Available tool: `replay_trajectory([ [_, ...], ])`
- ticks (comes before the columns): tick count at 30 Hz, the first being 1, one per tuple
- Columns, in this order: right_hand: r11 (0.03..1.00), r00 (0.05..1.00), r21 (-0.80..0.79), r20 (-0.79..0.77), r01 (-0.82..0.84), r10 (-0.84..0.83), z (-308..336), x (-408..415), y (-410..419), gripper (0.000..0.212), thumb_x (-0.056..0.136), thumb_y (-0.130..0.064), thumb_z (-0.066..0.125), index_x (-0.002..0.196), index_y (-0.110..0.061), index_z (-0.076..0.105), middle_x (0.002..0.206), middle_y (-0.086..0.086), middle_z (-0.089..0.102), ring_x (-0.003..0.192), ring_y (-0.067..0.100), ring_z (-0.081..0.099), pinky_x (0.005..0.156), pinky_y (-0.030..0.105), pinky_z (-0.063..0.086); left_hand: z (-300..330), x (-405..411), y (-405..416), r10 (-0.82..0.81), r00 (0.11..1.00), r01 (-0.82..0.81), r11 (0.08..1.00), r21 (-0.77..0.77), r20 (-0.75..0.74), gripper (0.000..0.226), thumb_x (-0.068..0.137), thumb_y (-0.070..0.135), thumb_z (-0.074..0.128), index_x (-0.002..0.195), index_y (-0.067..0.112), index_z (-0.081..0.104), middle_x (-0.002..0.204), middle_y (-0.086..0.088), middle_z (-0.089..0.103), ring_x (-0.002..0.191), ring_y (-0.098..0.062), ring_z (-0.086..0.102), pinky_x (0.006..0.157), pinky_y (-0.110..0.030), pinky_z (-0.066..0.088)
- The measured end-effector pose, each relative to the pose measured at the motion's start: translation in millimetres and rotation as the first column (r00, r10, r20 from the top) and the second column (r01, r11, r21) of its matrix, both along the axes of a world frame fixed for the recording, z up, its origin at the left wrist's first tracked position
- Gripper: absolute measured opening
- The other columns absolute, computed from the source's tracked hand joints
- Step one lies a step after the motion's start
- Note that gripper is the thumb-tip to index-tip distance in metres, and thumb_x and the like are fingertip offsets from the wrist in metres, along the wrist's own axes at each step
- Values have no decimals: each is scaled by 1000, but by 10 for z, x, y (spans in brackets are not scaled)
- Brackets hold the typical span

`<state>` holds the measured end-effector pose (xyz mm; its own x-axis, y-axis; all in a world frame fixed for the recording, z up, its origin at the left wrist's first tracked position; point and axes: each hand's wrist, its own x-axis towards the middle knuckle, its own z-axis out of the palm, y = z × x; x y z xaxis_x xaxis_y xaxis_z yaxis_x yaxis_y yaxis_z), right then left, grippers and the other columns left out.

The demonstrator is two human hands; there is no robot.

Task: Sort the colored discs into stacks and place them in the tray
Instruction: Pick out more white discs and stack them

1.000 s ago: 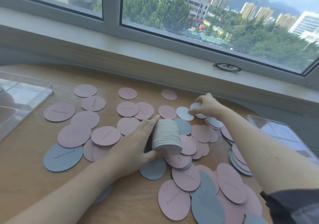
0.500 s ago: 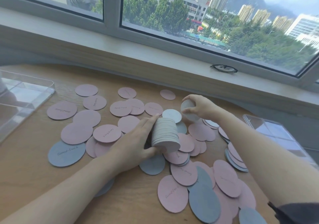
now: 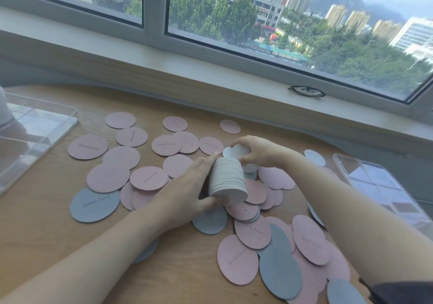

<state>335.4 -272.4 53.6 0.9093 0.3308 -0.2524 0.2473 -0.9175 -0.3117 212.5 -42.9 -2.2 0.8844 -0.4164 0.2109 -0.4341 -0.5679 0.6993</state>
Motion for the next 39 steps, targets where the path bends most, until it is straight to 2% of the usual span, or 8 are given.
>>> replay_trajectory([
  [4, 999, 998, -39, 55, -16, 18, 32, -5, 9, 48, 80, -35, 79, 120, -23, 55, 114, -1, 44, 109, 19, 42, 93, 33, 39, -28, 9, 7, -4, 1000, 4, 1000, -8, 3, 94, 86, 51, 68, 157, 34, 10, 149, 22, 28, 131, -4, 42, 107, -41, 42],
  [9, 957, 968, 252, 168, 140, -186, 81, -147, 10, 38, 81, -31, 79, 100, -18, 50, 91, -5, 56, 78, 12, 50, 63, 26, 40, -16, 8, 9, -16, 1000, 16, 999, -38, -7, 96, 80, 59, 63, 157, 37, 11, 148, 24, 28, 132, -1, 40, 109, -38, 41],
  [13, 841, 954, 535, 199, 86, -224, 75, -428, 109, 13, 97, -19, 60, 110, -19, 60, 98, -7, 64, 85, 7, 56, 74, 23, 45, -10, 14, 9, -14, 1000, 12, 998, -65, -19, 97, 76, 60, 63, 157, 34, 16, 149, 21, 33, 133, -1, 39, 110, -38, 42],
  [18, 673, 991, 735, 15, 80, -134, -37, -808, 298, 16, 103, -15, 50, 109, -8, 63, 99, -1, 65, 88, 4, 57, 81, 19, 47, -8, 0, -4, 18, 998, -28, 986, -164, -67, 110, 74, 50, 80, 158, 31, 11, 143, 16, 38, 123, 13, 42, 107, -25, 43],
  [25, 767, 992, 634, -2, 101, -129, -186, -923, 394, 53, 90, -57, 39, 115, -15, 59, 119, 7, 59, 103, 11, 56, 92, 31, 44, 6, 0, -2, -4, 1000, 3, 998, -56, -6, 104, 73, 68, 60, 158, 31, 13, 151, 25, 25, 136, 2, 33, 111, -28, 37],
  [30, 798, 991, 601, 66, 50, -112, -202, -1039, 265, 99, 75, -92, 28, 149, -27, 36, 148, -13, 39, 126, -16, 37, 105, 9, 29, 22, 0, 7, 2, 1000, -2, 1000, -14, 3, 107, 69, 77, 51, 158, 33, 10, 147, 25, 30, 130, 3, 35, 106, -27, 38],
  [34, 822, 998, 569, 19, 38, -60, -287, -1200, 255, 104, 73, -95, 24, 157, -35, 10, 162, -20, 13, 147, -3, 12, 120, 27, 13, 33, -8, -23, -24, 1000, 24, 999, 34, -16, 108, 75, 79, 51, 159, 33, -1, 155, 25, 18, 138, -2, 32, 109, -35, 40],
  [39, 819, 998, 574, 34, 19, -47, -206, -1264, 307, 98, 79, -88, 25, 158, -30, 14, 161, -17, 17, 144, -6, 15, 112, 7, 11, 34, -12, -45, -31, 999, 32, 998, 45, -38, 102, 85, 62, 61, 158, 33, -3, 158, 24, 13, 140, -4, 29, 113, -36, 36],
])
